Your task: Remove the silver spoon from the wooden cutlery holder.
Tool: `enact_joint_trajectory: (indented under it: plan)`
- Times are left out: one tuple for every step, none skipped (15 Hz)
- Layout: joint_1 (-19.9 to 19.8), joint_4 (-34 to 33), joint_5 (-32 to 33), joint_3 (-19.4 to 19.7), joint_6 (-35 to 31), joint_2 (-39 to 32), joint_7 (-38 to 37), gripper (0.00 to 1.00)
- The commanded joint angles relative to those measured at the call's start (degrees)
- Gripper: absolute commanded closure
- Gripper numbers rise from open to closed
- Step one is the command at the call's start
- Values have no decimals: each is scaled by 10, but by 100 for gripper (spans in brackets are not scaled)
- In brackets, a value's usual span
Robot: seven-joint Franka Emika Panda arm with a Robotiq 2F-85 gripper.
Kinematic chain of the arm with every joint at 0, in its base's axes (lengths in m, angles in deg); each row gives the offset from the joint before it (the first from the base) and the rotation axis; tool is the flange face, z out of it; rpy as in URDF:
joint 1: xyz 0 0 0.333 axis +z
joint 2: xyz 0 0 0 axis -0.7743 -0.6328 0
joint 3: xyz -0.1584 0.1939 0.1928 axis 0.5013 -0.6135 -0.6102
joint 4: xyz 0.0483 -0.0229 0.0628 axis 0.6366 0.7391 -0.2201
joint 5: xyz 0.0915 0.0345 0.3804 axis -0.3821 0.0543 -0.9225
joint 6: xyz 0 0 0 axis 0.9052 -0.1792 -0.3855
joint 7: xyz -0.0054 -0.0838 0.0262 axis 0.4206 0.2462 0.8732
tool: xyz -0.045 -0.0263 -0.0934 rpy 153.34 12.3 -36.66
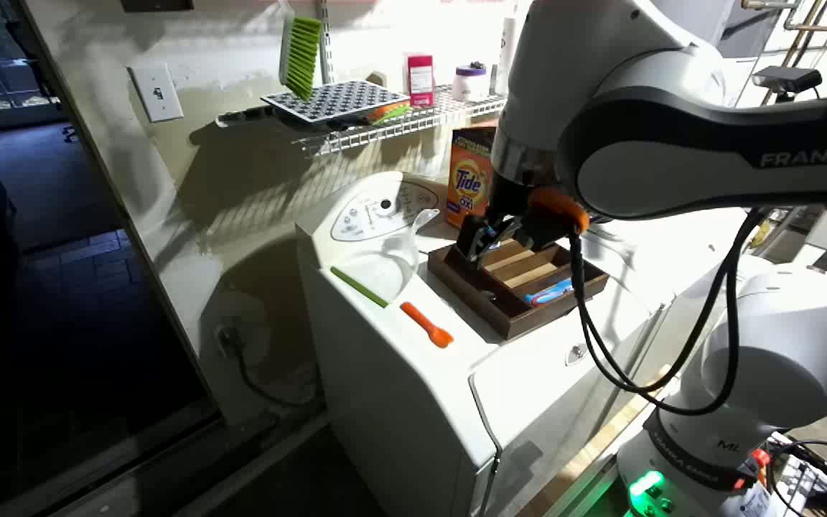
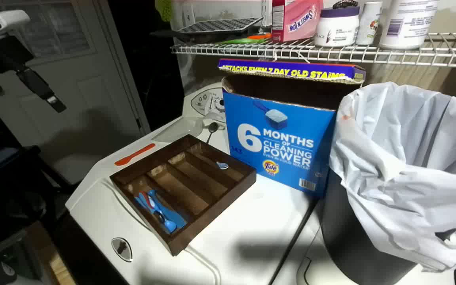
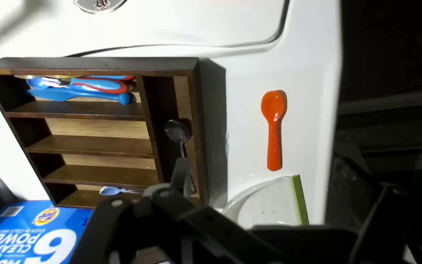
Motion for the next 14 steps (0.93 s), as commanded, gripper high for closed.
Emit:
enact_joint_trajectory:
  plan:
    - [3, -1, 3, 3, 1, -1, -2, 0]
    - [3, -1, 3, 3, 1, -1, -2, 0]
    - [3, -1, 3, 3, 1, -1, -2, 0]
    - [3, -1, 3, 3, 1, -1, -2, 0]
    - [3, -1, 3, 3, 1, -1, -2, 0]
    - [3, -1, 3, 3, 1, -1, -2, 0]
    - [3, -1, 3, 3, 1, -1, -2, 0]
    - [3, -1, 3, 3, 1, -1, -2, 0]
    - [3, -1, 3, 3, 1, -1, -2, 0]
    - [-1, -17, 20, -2, 31, 10, -4, 0]
    - [-5, -16, 45, -10, 25, 25, 1, 0]
    - [-13, -10, 74, -16, 12, 28, 5, 0]
    - [-16, 2, 95, -10, -18, 27, 13, 0]
    - [-15, 7, 113, -6, -40, 27, 22, 0]
